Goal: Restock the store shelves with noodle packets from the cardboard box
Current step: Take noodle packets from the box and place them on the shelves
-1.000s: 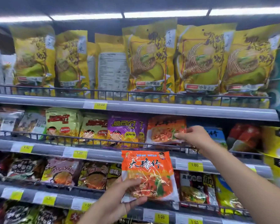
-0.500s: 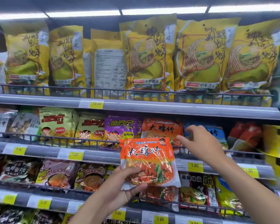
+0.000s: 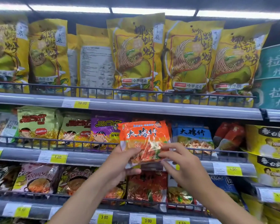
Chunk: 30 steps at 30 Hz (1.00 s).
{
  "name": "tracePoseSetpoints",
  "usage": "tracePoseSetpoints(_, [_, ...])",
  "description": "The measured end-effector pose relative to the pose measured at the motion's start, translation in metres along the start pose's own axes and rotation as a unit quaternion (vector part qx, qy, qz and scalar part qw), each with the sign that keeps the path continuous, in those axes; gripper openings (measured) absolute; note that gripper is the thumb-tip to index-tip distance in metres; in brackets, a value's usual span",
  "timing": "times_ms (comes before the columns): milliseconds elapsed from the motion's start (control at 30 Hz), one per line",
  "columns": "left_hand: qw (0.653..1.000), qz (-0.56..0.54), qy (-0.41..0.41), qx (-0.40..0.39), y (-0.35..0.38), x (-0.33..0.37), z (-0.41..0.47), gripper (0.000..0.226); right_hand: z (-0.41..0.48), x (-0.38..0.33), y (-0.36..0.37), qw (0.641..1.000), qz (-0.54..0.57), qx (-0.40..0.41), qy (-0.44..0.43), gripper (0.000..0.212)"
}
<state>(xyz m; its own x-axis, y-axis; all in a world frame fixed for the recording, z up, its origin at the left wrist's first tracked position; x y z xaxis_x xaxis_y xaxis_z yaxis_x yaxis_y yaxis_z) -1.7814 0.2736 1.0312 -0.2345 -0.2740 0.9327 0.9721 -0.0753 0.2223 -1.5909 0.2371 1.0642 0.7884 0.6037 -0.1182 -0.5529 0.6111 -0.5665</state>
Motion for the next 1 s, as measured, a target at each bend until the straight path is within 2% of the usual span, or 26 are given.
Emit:
tracePoseSetpoints(67, [0.989, 0.148, 0.029, 0.007, -0.004, 0.014, 0.009, 0.032, 0.010, 0.006, -0.003, 1.000, -0.010, 0.022, 0.011, 0.024])
tracePoseSetpoints(133, [0.977, 0.206, 0.061, 0.004, -0.004, 0.030, 0.015, 0.011, 0.020, 0.010, -0.007, 0.998, -0.028, 0.041, 0.025, 0.021])
tracePoseSetpoints(167, [0.973, 0.219, 0.077, 0.000, -0.004, 0.036, 0.020, 0.008, 0.025, 0.010, -0.009, 0.997, -0.044, 0.050, 0.028, 0.019])
tracePoseSetpoints(300, [0.952, 0.271, 0.144, 0.020, -0.004, 0.056, 0.039, 0.053, 0.044, 0.019, -0.007, 0.993, -0.093, 0.056, 0.049, 0.014])
tracePoseSetpoints(333, [0.939, 0.299, 0.168, 0.027, -0.005, 0.059, 0.043, 0.052, 0.048, 0.024, -0.005, 0.992, -0.098, 0.051, 0.059, 0.015])
tracePoseSetpoints(467, [0.854, 0.440, 0.275, 0.037, 0.001, 0.070, 0.050, 0.014, 0.059, 0.033, 0.011, 0.990, -0.120, 0.004, 0.068, 0.025])
tracePoseSetpoints(633, [0.774, 0.568, 0.277, 0.027, 0.006, 0.066, 0.056, 0.022, 0.064, 0.037, 0.019, 0.986, -0.134, -0.041, 0.088, 0.036])
tracePoseSetpoints(733, [0.743, 0.613, 0.265, 0.039, 0.002, 0.067, 0.055, 0.025, 0.063, 0.035, 0.017, 0.981, -0.171, -0.053, 0.077, 0.040])
tracePoseSetpoints(867, [0.750, 0.622, 0.223, 0.013, -0.002, 0.057, 0.053, 0.020, 0.054, 0.030, 0.016, 0.979, -0.179, -0.081, 0.061, 0.047])
tracePoseSetpoints(967, [0.763, 0.602, 0.236, 0.019, -0.004, 0.055, 0.053, 0.004, 0.052, 0.032, 0.011, 0.985, -0.131, -0.088, 0.074, 0.034])
tracePoseSetpoints(1000, [0.769, 0.587, 0.248, 0.043, -0.007, 0.059, 0.053, 0.010, 0.055, 0.034, 0.005, 0.989, -0.102, -0.066, 0.087, 0.026])
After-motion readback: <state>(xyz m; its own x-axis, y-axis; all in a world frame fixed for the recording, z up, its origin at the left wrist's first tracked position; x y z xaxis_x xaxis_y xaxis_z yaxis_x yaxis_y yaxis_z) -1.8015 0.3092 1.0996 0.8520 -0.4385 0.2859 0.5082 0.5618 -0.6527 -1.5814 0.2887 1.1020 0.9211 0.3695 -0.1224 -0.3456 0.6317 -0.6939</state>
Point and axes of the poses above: each hand's wrist, its own z-axis towards the middle knuckle, its own y-axis out of the palm, x = y × z, the point moved 8 cm from there along z, towards the middle knuckle, and after that the axes turned 8 degrees about y, right-handed, at the moved point
